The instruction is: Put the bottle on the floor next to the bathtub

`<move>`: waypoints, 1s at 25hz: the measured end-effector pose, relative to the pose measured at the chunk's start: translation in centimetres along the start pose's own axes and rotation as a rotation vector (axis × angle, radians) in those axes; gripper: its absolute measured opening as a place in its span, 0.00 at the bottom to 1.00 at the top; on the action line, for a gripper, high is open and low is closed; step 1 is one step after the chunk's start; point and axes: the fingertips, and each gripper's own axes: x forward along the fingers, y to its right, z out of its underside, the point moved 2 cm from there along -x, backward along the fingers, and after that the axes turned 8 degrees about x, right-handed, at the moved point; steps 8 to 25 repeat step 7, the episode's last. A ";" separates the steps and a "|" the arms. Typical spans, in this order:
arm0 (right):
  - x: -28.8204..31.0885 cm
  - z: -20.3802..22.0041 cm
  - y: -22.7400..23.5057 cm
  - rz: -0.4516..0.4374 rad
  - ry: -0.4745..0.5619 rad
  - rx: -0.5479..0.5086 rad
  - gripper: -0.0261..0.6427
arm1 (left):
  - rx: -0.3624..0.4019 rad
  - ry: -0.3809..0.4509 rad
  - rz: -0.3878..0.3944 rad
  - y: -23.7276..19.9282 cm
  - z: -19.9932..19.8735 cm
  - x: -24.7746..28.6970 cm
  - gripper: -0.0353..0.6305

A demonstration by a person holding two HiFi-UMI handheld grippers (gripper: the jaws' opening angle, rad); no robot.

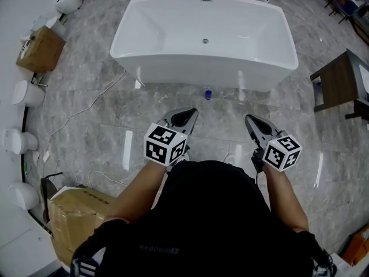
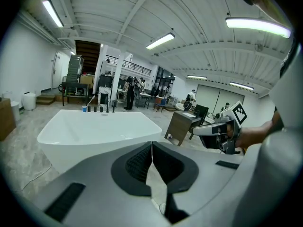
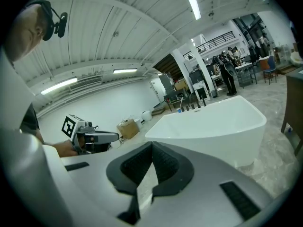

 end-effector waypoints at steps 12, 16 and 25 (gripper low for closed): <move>-0.5 0.0 0.3 -0.002 0.002 0.001 0.09 | 0.007 0.012 0.004 0.7 -0.6 0.2 0.08; -0.5 0.0 0.3 -0.002 0.002 0.001 0.09 | 0.007 0.012 0.004 0.7 -0.6 0.2 0.08; -0.5 0.0 0.3 -0.002 0.002 0.001 0.09 | 0.007 0.012 0.004 0.7 -0.6 0.2 0.08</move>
